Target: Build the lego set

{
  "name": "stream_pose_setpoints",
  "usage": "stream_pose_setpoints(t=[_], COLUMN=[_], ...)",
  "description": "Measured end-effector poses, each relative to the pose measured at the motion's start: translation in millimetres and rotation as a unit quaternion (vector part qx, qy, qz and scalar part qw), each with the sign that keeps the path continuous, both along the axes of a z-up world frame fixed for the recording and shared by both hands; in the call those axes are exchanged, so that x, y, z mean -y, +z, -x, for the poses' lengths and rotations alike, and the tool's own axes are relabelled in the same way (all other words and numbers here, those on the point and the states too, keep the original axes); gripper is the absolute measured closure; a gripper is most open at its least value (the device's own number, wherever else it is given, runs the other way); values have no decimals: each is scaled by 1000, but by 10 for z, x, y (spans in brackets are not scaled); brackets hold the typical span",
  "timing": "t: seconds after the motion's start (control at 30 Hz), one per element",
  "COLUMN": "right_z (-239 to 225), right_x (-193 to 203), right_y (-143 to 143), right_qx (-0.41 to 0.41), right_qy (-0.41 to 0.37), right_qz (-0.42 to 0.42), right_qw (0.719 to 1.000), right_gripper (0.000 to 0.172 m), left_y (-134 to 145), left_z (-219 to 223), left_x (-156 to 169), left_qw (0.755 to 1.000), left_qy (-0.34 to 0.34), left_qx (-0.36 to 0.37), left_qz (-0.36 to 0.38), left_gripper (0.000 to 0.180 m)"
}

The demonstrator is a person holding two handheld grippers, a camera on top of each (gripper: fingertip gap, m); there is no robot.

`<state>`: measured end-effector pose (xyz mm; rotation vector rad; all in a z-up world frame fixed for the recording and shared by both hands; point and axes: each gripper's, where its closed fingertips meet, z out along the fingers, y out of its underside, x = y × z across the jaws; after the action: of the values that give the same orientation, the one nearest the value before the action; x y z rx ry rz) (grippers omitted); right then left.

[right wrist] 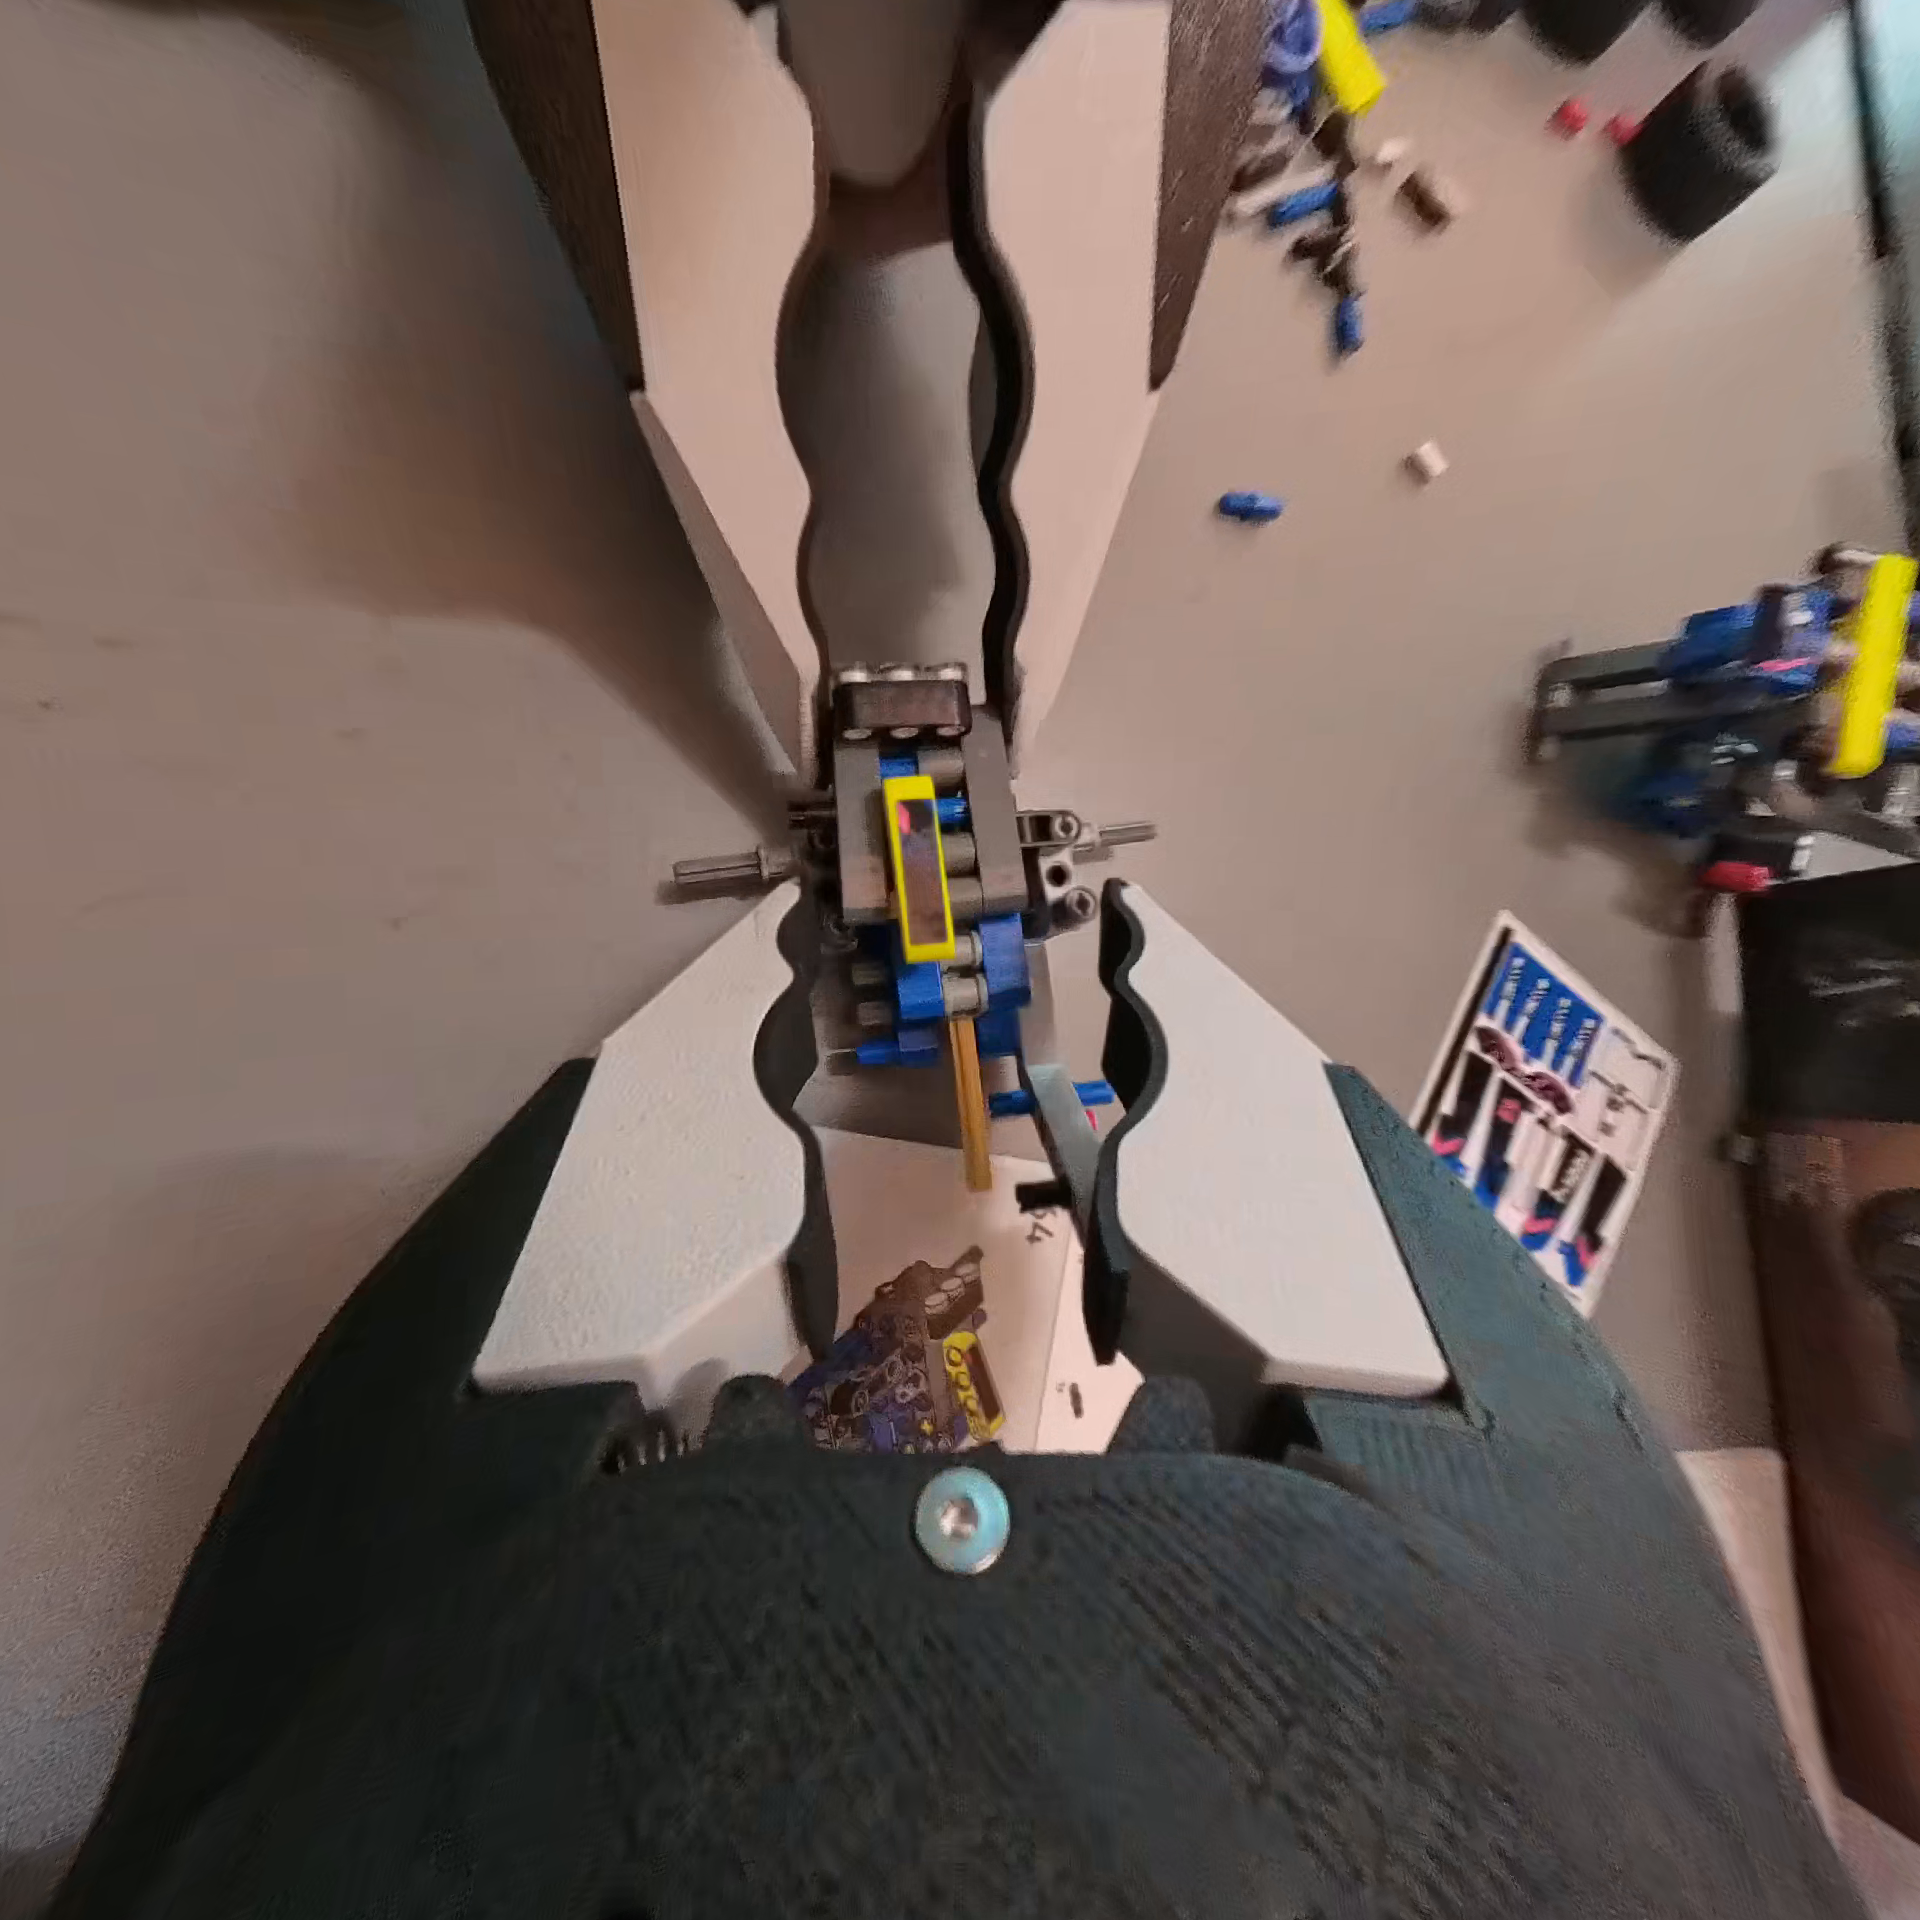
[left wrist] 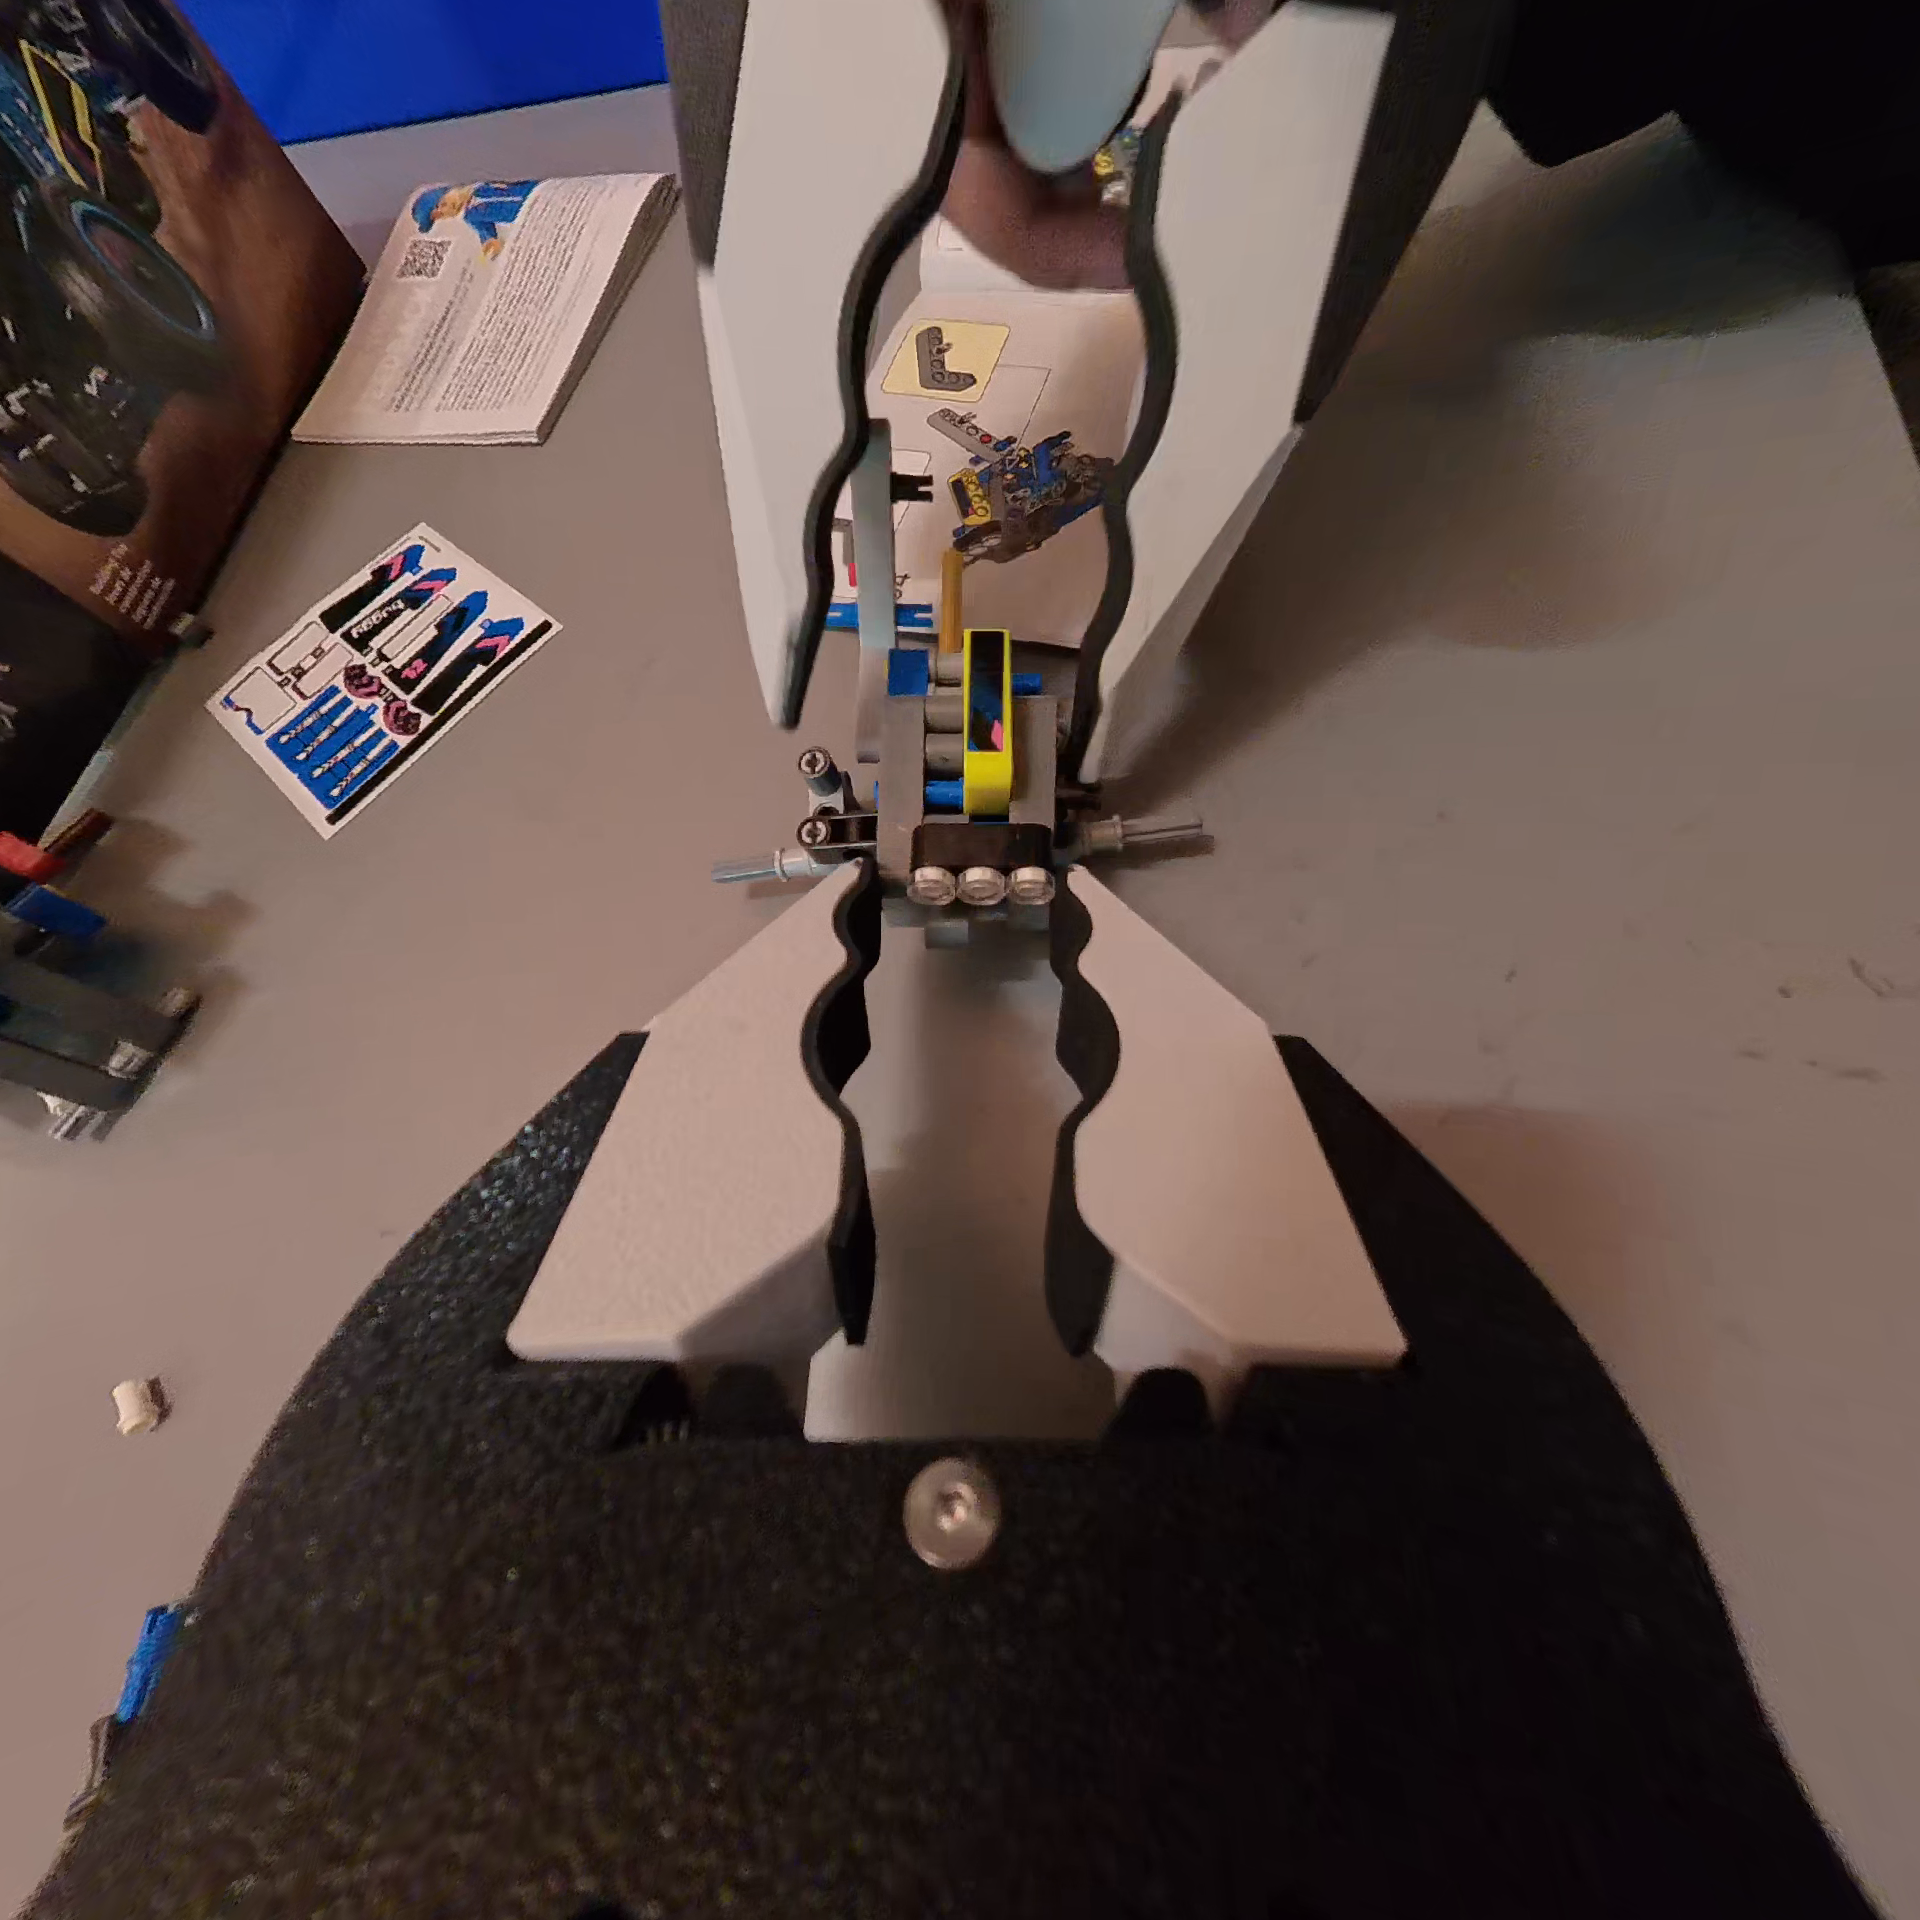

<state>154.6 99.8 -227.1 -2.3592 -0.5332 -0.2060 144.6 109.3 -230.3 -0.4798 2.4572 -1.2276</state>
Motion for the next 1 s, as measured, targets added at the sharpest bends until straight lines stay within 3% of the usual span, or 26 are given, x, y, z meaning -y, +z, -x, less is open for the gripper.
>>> stream_pose_setpoints(t=[0.03,0.13,0.37,0.5,0.63,0.8,1.0], right_z=[29,115,103,68,81,170,271], right_x=[-17,-3,54,89,106,167,257], right_y=[0,-3,14,165,476,816,1039], right_qx=[-16,-33,-68,-112,-148,-181,-207], right_qy=[6,46,62,56,79,117,158], right_qz=[-4,-3,-20,-82,-200,-319,-384], right_qw=[1000,998,996,989,965,923,886], right_gripper=[122,139,141,142,141,141,142], left_y=[5,11,47,211,487,755,933], left_z=[6,20,16,-41,3,80,157], left_x=[10,32,93,78,105,203,319], left_qw=[1000,1000,999,997,994,993,991], left_qy=[-2,-7,-11,14,23,29,31], left_qx=[2,9,37,63,61,83,111], left_qz=[1,-1,0,33,83,79,68], left_gripper=[151,151,147,138,134,133,133])
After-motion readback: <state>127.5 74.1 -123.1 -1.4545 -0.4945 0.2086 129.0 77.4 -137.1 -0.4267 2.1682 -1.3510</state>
